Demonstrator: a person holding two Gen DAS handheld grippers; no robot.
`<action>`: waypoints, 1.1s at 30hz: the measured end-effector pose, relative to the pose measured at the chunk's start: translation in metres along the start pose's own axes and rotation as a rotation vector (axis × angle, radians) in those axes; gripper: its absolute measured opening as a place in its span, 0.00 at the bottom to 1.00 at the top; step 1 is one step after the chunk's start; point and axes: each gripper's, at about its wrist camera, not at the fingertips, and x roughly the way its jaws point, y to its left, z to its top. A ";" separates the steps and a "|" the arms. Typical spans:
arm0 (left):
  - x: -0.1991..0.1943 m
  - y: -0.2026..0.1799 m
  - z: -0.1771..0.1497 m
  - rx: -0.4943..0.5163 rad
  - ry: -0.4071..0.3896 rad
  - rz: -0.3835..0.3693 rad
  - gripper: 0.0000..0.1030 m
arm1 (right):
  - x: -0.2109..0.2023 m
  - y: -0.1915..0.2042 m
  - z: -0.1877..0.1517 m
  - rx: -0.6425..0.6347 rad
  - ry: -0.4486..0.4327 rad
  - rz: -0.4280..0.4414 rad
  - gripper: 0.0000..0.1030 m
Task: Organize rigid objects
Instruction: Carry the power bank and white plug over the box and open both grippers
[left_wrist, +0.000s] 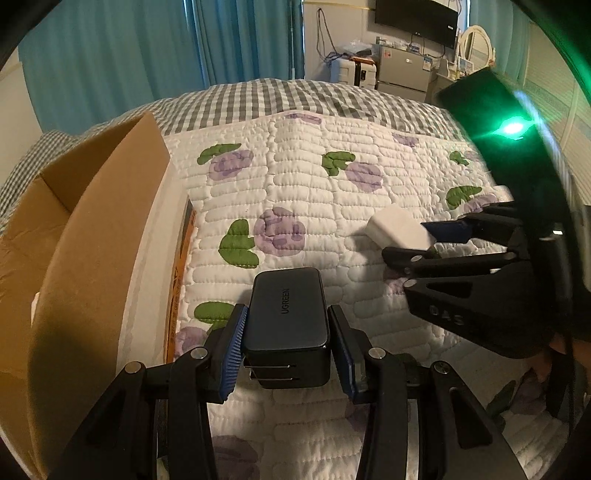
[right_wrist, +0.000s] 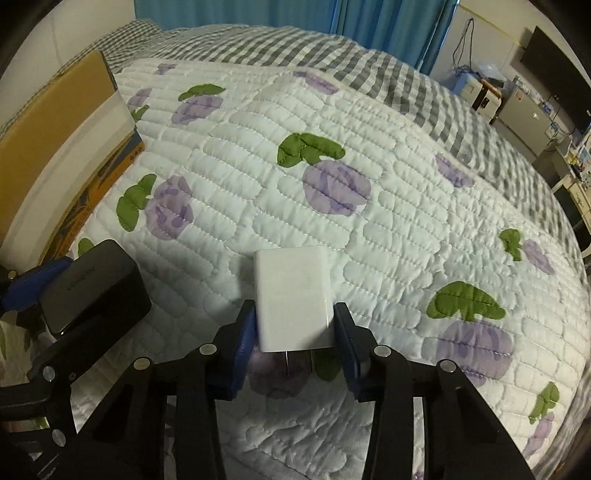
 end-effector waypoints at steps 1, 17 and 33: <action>-0.001 0.000 0.000 0.000 0.002 0.001 0.42 | -0.004 0.000 -0.001 -0.001 -0.010 -0.002 0.40; -0.059 -0.002 -0.002 0.014 -0.051 -0.059 0.42 | -0.091 0.006 -0.024 0.081 -0.172 -0.095 0.39; -0.170 0.048 0.033 0.023 -0.243 -0.091 0.41 | -0.202 0.060 -0.023 0.086 -0.260 -0.190 0.39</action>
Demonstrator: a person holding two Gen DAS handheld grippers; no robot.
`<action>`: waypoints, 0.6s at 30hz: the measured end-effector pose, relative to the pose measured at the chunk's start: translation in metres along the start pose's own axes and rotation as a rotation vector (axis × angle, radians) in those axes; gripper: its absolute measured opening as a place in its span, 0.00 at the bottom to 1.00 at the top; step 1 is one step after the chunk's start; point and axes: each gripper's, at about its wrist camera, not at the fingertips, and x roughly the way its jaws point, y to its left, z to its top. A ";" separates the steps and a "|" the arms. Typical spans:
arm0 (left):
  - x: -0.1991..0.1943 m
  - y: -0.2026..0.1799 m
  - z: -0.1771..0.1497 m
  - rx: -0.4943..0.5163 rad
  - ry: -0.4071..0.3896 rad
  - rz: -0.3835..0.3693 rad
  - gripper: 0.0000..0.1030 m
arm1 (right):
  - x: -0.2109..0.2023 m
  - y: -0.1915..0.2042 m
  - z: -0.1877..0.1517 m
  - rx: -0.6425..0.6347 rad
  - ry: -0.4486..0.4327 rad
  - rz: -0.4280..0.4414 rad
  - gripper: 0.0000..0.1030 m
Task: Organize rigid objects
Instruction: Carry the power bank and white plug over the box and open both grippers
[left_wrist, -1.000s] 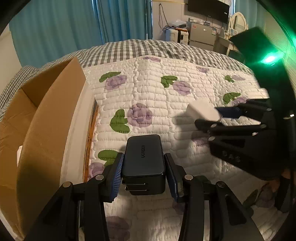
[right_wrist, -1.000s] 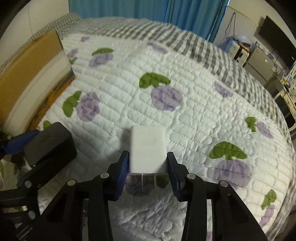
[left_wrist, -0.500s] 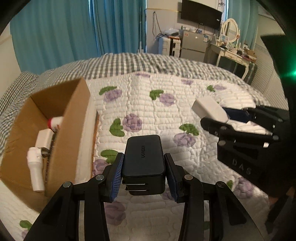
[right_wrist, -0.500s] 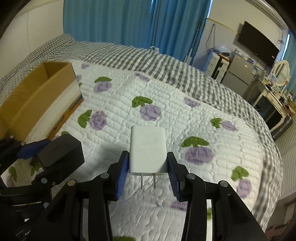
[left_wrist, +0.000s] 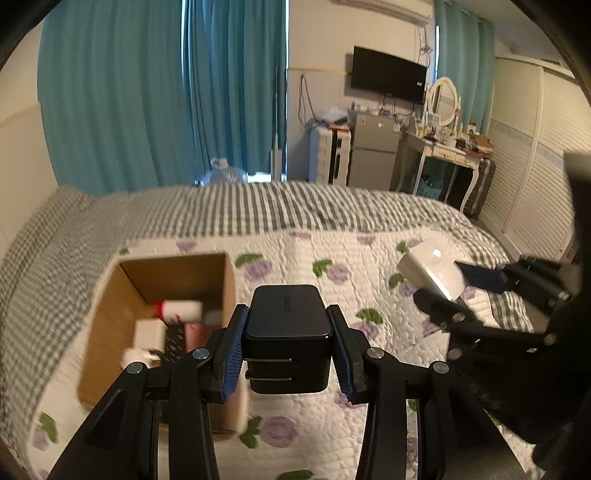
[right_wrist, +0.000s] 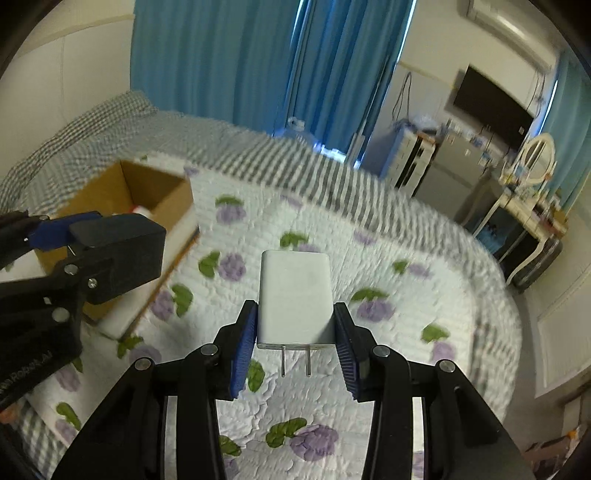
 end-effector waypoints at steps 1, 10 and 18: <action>-0.004 0.004 0.002 -0.007 -0.001 -0.002 0.41 | -0.010 0.002 0.007 0.000 -0.013 -0.003 0.39; -0.042 0.064 0.027 -0.064 -0.097 0.013 0.41 | -0.061 0.047 0.064 -0.040 -0.111 0.028 0.39; -0.023 0.130 0.028 -0.076 -0.078 0.105 0.41 | -0.037 0.114 0.105 -0.099 -0.119 0.112 0.39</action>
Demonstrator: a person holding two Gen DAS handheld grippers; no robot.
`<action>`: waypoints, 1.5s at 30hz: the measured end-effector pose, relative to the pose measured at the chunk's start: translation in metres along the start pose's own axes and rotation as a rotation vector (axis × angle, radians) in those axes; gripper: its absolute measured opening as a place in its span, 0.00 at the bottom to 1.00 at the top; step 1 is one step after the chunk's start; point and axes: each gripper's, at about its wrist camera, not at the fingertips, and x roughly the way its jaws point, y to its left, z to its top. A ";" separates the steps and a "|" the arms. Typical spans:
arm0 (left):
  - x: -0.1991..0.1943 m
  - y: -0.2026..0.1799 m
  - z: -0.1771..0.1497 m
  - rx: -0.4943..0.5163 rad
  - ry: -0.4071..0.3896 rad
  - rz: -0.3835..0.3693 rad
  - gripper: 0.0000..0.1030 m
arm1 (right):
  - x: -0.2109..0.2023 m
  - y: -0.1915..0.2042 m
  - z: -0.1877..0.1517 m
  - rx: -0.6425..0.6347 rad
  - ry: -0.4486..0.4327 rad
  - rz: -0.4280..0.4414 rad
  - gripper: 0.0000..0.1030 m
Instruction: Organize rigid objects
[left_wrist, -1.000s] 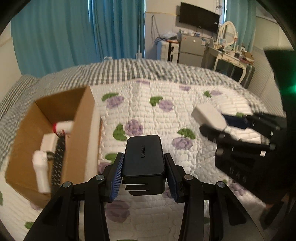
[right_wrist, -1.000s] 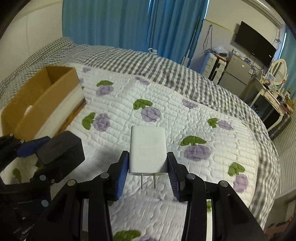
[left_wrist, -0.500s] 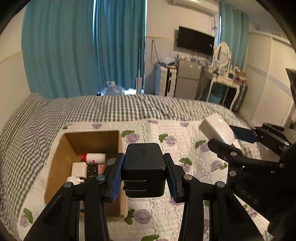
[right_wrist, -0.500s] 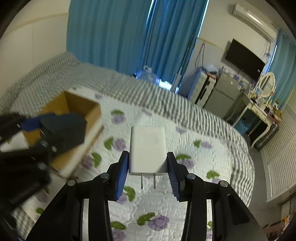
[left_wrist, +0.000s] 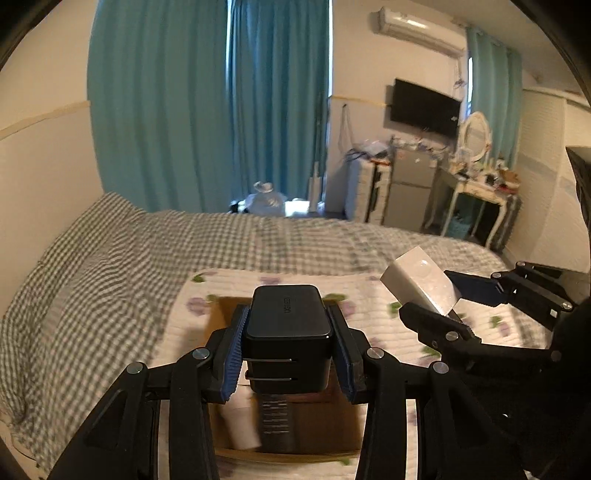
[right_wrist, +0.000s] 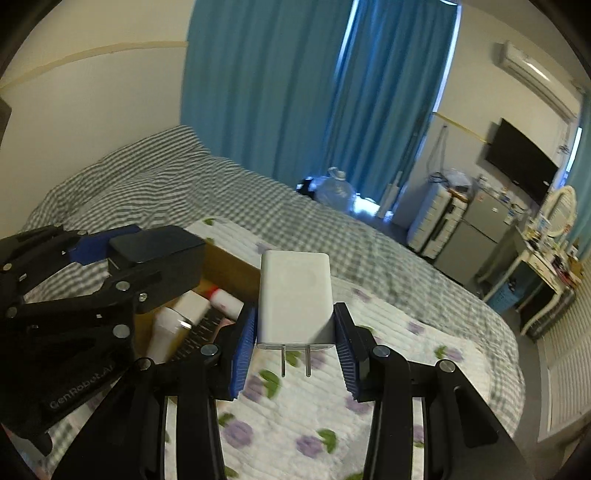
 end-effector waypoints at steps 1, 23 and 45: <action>0.006 0.007 -0.002 -0.001 0.011 0.005 0.41 | 0.008 0.007 0.003 -0.008 0.006 0.004 0.39; 0.147 0.046 -0.064 0.071 0.238 0.015 0.41 | 0.208 0.041 -0.002 0.027 0.197 0.108 0.39; 0.107 0.032 -0.026 0.104 0.141 0.049 0.51 | 0.158 0.009 0.012 0.123 0.073 0.076 0.55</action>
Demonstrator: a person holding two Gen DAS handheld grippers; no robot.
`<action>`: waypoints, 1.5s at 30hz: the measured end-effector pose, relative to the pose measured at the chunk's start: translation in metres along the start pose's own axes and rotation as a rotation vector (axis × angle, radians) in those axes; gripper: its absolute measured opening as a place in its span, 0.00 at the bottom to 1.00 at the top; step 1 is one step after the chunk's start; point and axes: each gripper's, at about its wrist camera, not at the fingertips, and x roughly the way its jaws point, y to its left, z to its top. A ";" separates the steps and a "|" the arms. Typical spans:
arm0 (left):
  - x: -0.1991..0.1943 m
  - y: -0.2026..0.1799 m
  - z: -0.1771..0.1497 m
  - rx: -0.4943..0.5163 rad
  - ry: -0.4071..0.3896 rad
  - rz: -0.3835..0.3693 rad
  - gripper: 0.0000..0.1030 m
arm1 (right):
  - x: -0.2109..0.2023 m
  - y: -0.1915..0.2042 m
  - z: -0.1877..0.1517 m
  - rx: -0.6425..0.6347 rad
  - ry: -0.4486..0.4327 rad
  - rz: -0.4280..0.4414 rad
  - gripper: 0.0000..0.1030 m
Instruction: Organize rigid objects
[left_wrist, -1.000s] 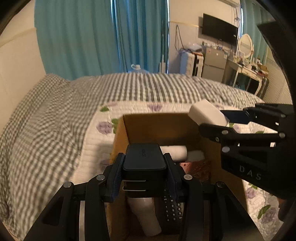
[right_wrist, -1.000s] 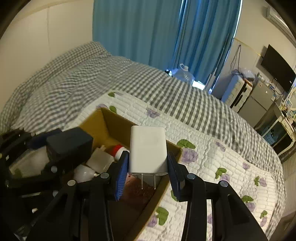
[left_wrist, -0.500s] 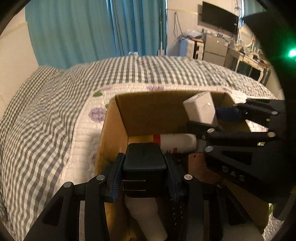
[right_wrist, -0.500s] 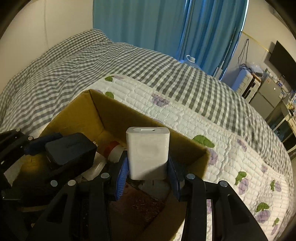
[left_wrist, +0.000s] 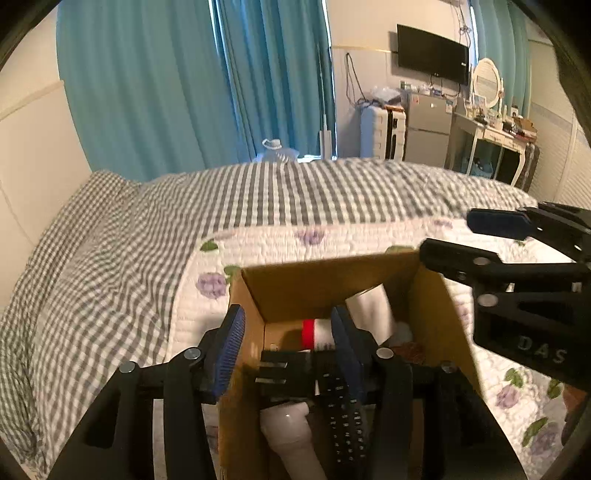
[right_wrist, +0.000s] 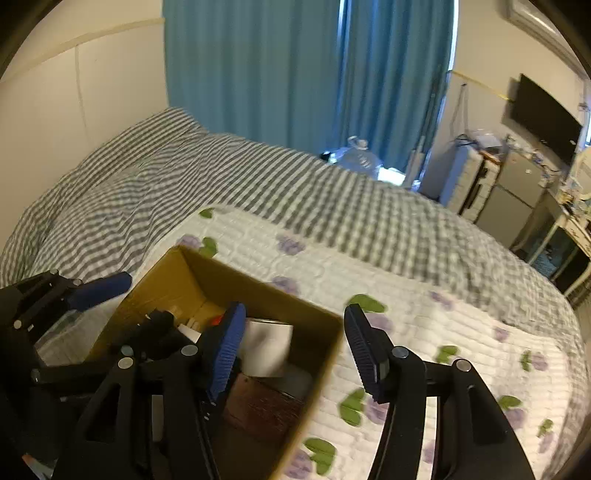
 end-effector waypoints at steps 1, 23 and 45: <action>-0.009 -0.002 0.003 -0.002 -0.011 0.000 0.52 | -0.007 -0.003 0.000 0.005 -0.002 -0.011 0.55; -0.210 -0.011 -0.005 -0.048 -0.394 -0.021 0.66 | -0.248 -0.013 -0.038 0.145 -0.295 -0.200 0.86; -0.151 0.007 -0.101 -0.091 -0.339 0.001 0.74 | -0.213 0.023 -0.120 0.250 -0.386 -0.219 1.00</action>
